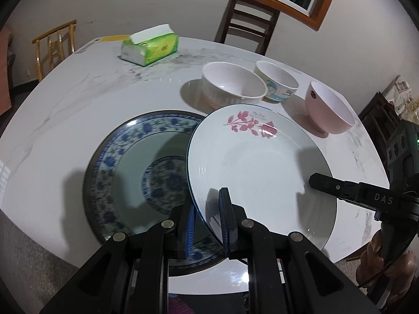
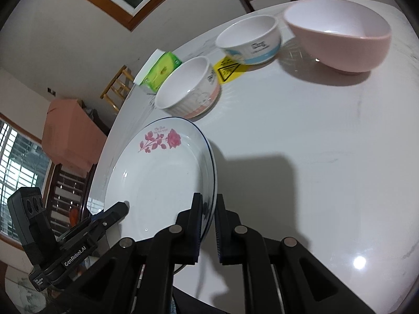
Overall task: Organize plates and bowls
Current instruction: 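Lift the pink-flowered plate and carry it over the blue plate stack, then lower the pink-flowered plate onto the blue-and-white plate stack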
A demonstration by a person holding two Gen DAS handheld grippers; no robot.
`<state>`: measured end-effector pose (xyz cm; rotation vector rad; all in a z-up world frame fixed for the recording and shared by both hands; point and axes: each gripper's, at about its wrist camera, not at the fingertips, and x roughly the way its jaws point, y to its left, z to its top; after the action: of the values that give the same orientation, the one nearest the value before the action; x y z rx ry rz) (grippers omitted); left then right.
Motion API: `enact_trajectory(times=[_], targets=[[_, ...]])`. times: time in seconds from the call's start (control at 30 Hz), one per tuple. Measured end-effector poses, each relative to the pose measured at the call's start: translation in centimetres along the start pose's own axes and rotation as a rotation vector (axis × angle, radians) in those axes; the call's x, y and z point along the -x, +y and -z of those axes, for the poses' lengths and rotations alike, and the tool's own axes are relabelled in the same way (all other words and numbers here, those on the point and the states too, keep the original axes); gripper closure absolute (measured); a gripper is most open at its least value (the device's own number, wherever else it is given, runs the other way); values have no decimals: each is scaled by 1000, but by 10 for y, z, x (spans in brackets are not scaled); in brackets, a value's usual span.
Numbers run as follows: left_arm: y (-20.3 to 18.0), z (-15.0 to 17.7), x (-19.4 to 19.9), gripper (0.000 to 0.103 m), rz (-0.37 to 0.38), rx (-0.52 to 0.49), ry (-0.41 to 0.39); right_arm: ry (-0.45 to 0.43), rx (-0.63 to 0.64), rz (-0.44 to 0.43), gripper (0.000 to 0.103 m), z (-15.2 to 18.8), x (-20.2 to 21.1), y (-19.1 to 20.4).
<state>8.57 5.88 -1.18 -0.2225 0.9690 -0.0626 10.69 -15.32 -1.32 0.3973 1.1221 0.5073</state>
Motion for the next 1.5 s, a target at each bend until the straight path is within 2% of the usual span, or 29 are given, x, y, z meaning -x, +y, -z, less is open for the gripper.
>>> enact_trajectory(times=[0.83, 1.5], targets=[[59, 9, 14, 87, -55, 111, -11, 75, 123, 5, 94, -3, -41, 58], [88, 13, 3, 86, -60, 151, 16, 119, 149, 31, 94, -2, -66, 72]])
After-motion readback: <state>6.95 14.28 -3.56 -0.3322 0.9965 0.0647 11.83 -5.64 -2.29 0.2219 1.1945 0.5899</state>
